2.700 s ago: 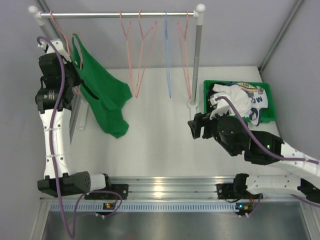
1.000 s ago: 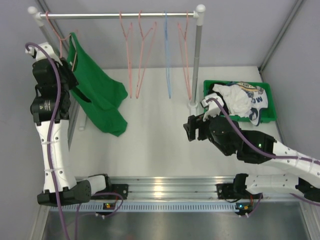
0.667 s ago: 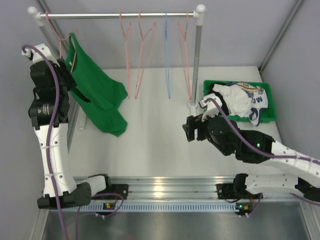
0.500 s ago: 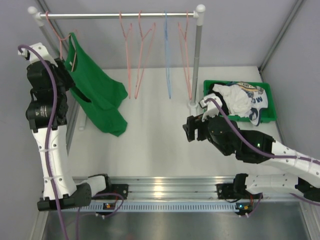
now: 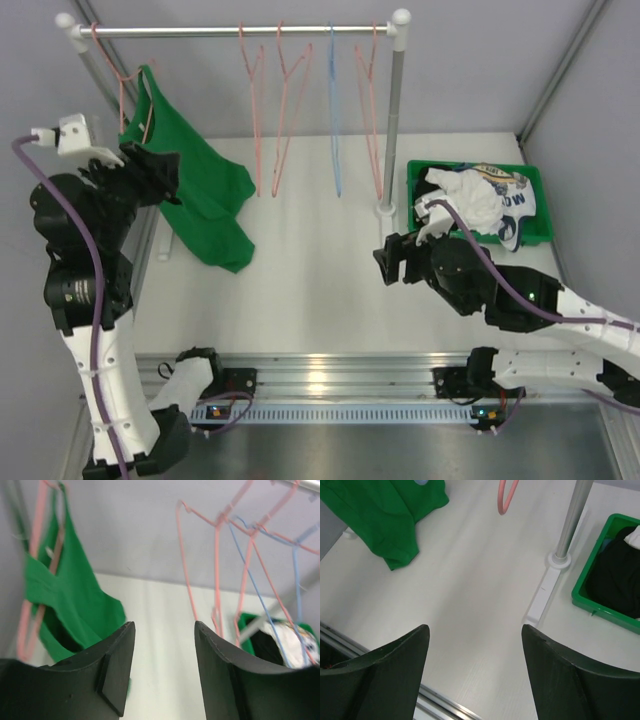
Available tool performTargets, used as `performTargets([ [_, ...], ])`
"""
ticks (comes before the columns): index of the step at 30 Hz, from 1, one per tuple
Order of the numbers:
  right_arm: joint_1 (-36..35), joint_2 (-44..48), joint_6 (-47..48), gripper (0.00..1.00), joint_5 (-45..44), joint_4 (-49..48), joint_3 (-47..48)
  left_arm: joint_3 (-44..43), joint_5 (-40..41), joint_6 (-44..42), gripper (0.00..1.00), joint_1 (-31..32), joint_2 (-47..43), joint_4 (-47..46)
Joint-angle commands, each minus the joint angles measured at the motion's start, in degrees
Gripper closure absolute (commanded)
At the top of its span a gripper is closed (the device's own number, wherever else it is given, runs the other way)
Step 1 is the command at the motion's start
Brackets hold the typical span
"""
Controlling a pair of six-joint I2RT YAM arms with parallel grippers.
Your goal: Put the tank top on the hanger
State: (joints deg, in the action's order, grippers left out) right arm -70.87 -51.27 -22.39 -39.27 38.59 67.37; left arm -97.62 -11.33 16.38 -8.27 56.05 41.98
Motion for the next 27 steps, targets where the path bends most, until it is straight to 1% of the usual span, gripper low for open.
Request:
performTargets([
  [1, -0.9, 2.0, -0.4, 0.25, -1.0, -2.2, -1.5, 10.6, -16.5, 8.8, 0.44, -0.3, -5.5, -8.3],
  [2, -0.9, 2.6, -0.5, 0.25, -1.1, -2.3, -2.4, 13.3, -18.9, 9.5, 0.44, -0.3, -6.7, -9.0],
  [3, -0.9, 3.5, -0.8, 0.25, -1.6, -2.5, -2.9, 18.6, -19.2, 9.9, 0.44, -0.3, -7.9, -9.5],
  [5, -0.9, 4.8, -1.3, 0.25, -2.0, -3.1, -4.8, 23.7, -21.5, 10.2, 0.45, -0.3, -11.0, -10.2],
  [6, -0.9, 6.2, -1.6, 0.25, -2.6, -3.3, -5.5, 28.3, -22.1, 10.4, 0.45, -0.3, -12.1, -10.2],
  [8, -0.9, 7.6, -2.5, 0.24, -3.4, -3.2, -7.6, 32.8, -24.1, 11.2, 0.46, -0.3, -15.7, -10.7],
  [9, -0.9, 9.1, -2.9, 0.23, -4.2, -3.1, -8.2, 36.9, -24.6, 11.2, 0.46, -0.3, -17.2, -10.5],
  [10, -0.8, 9.8, -3.4, 0.22, -4.6, -2.7, -8.8, 39.0, -24.2, 11.0, 0.46, 0.1, -20.7, -10.3],
  [11, -0.9, 10.5, -3.9, 0.22, -4.9, -2.1, -10.1, 42.8, -23.6, 11.1, 0.46, 0.6, -22.2, -9.7],
  [13, -0.9, 12.5, -5.3, 0.21, -6.0, -1.2, -11.3, 46.5, -23.7, 11.6, 0.47, 1.4, -24.4, -8.5],
  [14, -0.9, 13.1, -5.8, 0.21, -6.5, -0.8, -12.5, 50.5, -24.2, 11.8, 0.48, 1.3, -25.2, -8.1],
  [17, -0.9, 14.8, -8.3, 0.21, -7.9, 1.1, -14.6, 55.1, -23.4, 11.8, 0.48, 2.2, -27.6, -7.6],
  [20, -0.9, 16.2, -10.3, 0.21, -8.3, 2.5, -15.7, 55.4, -23.0, 12.5, 0.48, 2.7, -28.1, -8.1],
  [27, -0.9, 15.9, -14.0, 0.21, -8.3, 5.7, -15.6, 55.6, -22.1, 13.1, 0.48, 3.3, -28.1, -7.9],
])
